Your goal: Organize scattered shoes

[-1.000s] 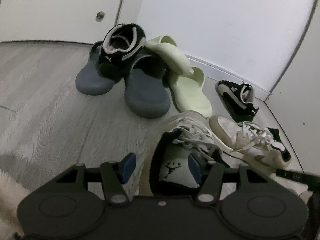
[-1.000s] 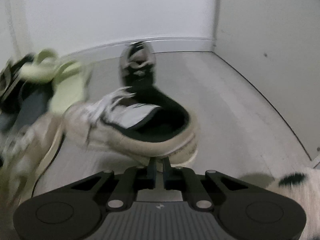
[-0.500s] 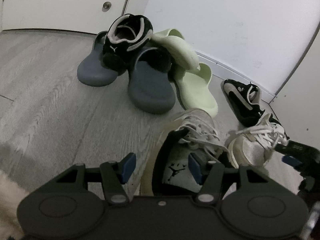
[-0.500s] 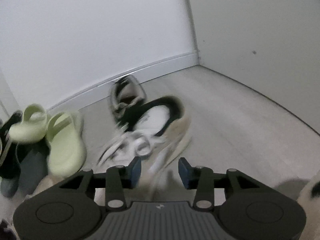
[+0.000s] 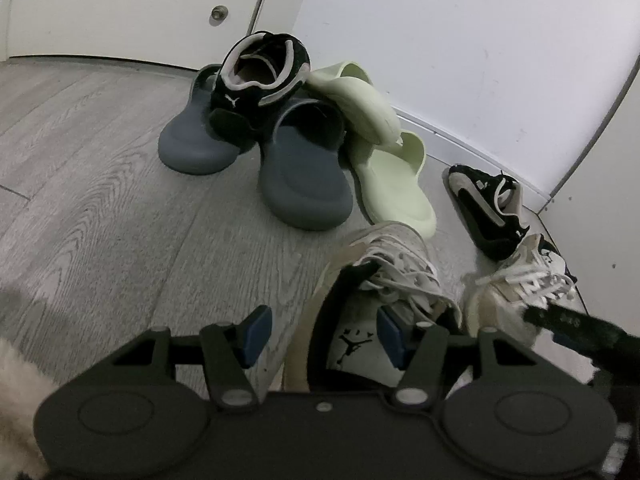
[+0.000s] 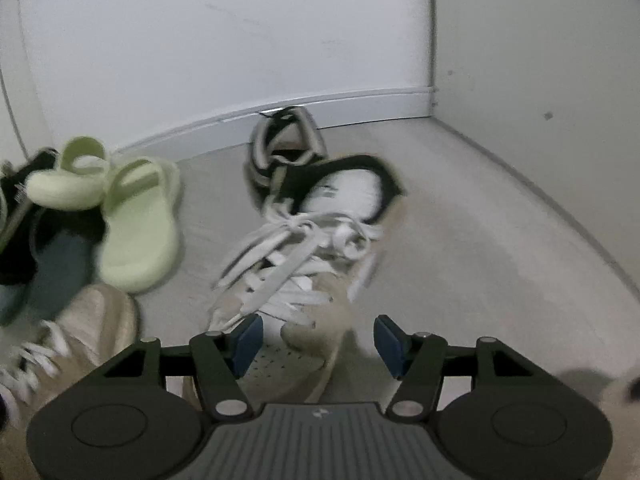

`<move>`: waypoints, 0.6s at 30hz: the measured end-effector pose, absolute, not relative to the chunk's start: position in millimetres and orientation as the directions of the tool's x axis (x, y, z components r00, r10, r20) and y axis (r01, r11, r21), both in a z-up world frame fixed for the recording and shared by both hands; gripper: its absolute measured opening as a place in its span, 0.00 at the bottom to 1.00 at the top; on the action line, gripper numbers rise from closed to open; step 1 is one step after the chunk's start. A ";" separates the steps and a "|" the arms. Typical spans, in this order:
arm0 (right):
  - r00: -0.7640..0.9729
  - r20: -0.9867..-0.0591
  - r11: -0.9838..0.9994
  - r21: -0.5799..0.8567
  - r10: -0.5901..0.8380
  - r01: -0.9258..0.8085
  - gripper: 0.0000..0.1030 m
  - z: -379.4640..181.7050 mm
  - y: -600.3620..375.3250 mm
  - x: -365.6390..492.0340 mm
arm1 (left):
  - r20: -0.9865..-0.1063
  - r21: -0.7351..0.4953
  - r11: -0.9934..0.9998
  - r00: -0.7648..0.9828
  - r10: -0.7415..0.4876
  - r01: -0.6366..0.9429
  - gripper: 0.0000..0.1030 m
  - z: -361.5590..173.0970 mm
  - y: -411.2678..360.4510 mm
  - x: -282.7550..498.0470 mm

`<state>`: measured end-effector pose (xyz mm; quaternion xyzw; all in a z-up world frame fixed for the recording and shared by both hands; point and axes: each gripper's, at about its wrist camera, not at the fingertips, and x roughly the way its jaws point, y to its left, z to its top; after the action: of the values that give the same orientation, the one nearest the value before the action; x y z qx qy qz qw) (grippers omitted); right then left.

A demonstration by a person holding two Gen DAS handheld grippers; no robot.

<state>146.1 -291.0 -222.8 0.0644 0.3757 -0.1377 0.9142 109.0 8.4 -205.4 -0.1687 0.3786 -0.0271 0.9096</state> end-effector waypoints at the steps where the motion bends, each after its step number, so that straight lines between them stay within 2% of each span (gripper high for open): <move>1: 0.674 -0.705 0.951 -0.003 -0.221 0.308 0.60 -222.2 -292.4 146.3 | -0.680 -0.325 0.943 0.712 -0.176 -0.077 0.57 -205.4 8.1 109.0; 3: 0.677 -0.687 0.938 -0.021 -0.265 0.346 0.62 -217.8 -299.4 140.3 | -0.681 -0.324 0.943 0.711 -0.176 -0.077 0.57 -205.4 8.0 108.9; 5: 0.740 -0.626 0.934 0.047 -0.248 0.353 0.67 -211.0 -308.9 131.2 | -0.683 -0.324 0.943 0.709 -0.177 -0.077 0.58 -205.5 8.1 108.8; 6: 0.754 -0.611 0.934 0.066 -0.240 0.350 0.80 -209.5 -310.9 129.9 | -0.684 -0.324 0.943 0.707 -0.177 -0.077 0.58 -205.7 7.8 109.2; 7: 0.769 -0.599 0.936 0.087 -0.225 0.342 0.88 -208.1 -314.1 130.9 | -0.686 -0.323 0.943 0.706 -0.178 -0.076 0.58 -205.9 7.5 109.5; 14: 0.779 -0.621 0.943 0.202 -0.086 0.266 0.89 -232.6 -335.1 182.9 | -0.688 -0.324 0.943 0.703 -0.181 -0.075 0.58 -206.4 8.2 110.0; 18: 0.757 -0.647 0.959 0.145 -0.096 0.245 0.87 -241.0 -329.6 194.2 | -0.688 -0.324 0.943 0.702 -0.182 -0.073 0.58 -206.3 7.6 110.4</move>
<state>194.2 -329.6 -241.0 0.1108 0.3365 -0.0914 0.9307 110.4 7.6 -206.3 -0.1659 0.3846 -0.0301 0.9076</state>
